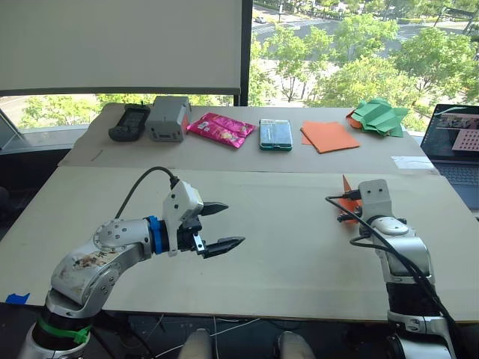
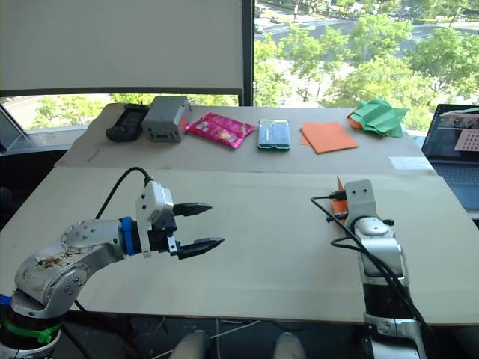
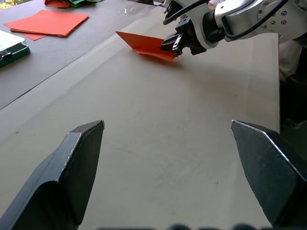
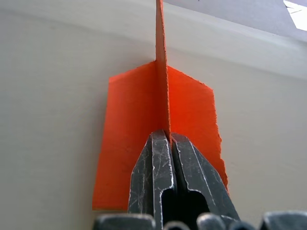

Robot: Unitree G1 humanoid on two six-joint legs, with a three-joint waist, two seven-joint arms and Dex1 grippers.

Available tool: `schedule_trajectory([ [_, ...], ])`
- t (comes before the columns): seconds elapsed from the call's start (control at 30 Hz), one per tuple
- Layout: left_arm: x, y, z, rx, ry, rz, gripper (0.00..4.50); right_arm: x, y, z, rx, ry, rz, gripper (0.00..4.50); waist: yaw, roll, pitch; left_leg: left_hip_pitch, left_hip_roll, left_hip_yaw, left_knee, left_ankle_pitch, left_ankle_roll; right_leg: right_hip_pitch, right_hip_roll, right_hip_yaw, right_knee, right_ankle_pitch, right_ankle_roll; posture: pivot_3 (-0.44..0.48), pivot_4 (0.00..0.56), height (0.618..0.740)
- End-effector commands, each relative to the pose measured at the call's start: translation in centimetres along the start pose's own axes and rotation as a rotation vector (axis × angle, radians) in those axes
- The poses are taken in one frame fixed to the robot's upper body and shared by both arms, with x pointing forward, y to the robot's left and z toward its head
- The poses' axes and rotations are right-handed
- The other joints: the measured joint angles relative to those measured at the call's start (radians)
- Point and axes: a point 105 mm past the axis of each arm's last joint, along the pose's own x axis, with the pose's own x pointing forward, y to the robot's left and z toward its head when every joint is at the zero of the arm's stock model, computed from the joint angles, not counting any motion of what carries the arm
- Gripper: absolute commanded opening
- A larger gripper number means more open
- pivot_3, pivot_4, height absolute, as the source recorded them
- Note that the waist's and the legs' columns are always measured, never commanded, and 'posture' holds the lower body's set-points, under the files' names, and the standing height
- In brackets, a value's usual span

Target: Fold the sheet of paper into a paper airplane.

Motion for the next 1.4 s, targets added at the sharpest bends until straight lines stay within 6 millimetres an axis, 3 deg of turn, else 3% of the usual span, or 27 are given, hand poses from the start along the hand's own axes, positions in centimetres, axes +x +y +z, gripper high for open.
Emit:
schedule_trajectory([
  [0.03, -0.1, -0.4, 1.3, 0.048, -0.026, -0.017, 4.5, -0.4, -0.9, 1.4, 0.009, -0.07, -0.018, 1.24, 0.0, 0.0, 0.0, 0.0, 0.0, 0.0, 0.0, 0.0, 0.0, 0.0, 0.0, 0.0, 0.0, 0.0, 0.0, 0.0, 0.15, 0.702],
  [0.33, -0.2, 0.7, 1.6, 0.036, -0.019, 0.048, 4.5, -3.5, -1.8, 6.9, 0.065, -0.326, 0.049, 4.41, 0.003, 0.0, 0.0, 0.0, 0.0, 0.0, 0.0, 0.0, 0.0, 0.0, 0.0, 0.0, 0.0, 0.0, 0.0, 0.0, 0.15, 0.702],
  [0.4, -1.1, 1.6, 1.3, 0.022, -0.016, 0.112, 4.5, -4.8, -1.1, 8.6, 0.064, -0.416, 0.126, 4.47, 0.001, 0.0, 0.0, 0.0, 0.0, 0.0, 0.0, 0.0, 0.0, 0.0, 0.0, 0.0, 0.0, 0.0, 0.0, 0.0, 0.15, 0.702],
  [0.5, -3.2, 4.1, 0.6, -0.006, -0.024, 0.284, 4.5, -8.4, 3.2, 10.2, -0.007, -0.584, 0.415, 4.47, -0.004, 0.0, 0.0, 0.0, 0.0, 0.0, -0.001, 0.0, 0.0, 0.001, 0.0, 0.0, 0.0, 0.0, 0.0, 0.0, 0.15, 0.702],
  [0.6, -4.9, 5.7, -0.9, -0.033, -0.008, 0.415, 4.5, -10.6, 6.8, 8.8, -0.072, -0.594, 0.636, 4.47, -0.002, -0.001, 0.0, 0.003, 0.001, -0.002, -0.002, 0.0, 0.0, 0.001, 0.002, 0.0, 0.001, 0.0, 0.0, 0.0, 0.15, 0.702],
  [0.73, -6.6, 6.9, -3.8, -0.078, 0.016, 0.536, 4.5, -10.5, 9.6, 5.8, -0.188, -0.534, 0.712, 4.47, 0.004, -0.001, 0.0, 0.001, 0.0, -0.001, -0.001, -0.005, -0.007, 0.0, 0.0, 0.0, -0.002, -0.001, -0.001, 0.0, 0.15, 0.702],
  [0.9, -7.8, 7.8, -5.4, -0.099, -0.013, 0.63, 4.5, -8.4, 10.3, 2.6, -0.18, -0.465, 0.68, 4.47, 0.015, -0.003, 0.001, -0.001, -0.001, 0.001, 0.0, -0.006, -0.009, -0.001, -0.002, -0.001, -0.004, -0.001, -0.001, 0.0, 0.15, 0.702],
  [1.4, -7.4, 8.1, -6.0, -0.121, -0.021, 0.614, 4.5, -7.2, 9.9, 1.6, -0.148, -0.443, 0.639, 4.47, 0.023, -0.003, 0.001, 0.0, -0.001, 0.001, 0.0, -0.006, -0.009, -0.001, -0.002, -0.001, -0.001, 0.0, 0.0, 0.0, 0.15, 0.702],
])
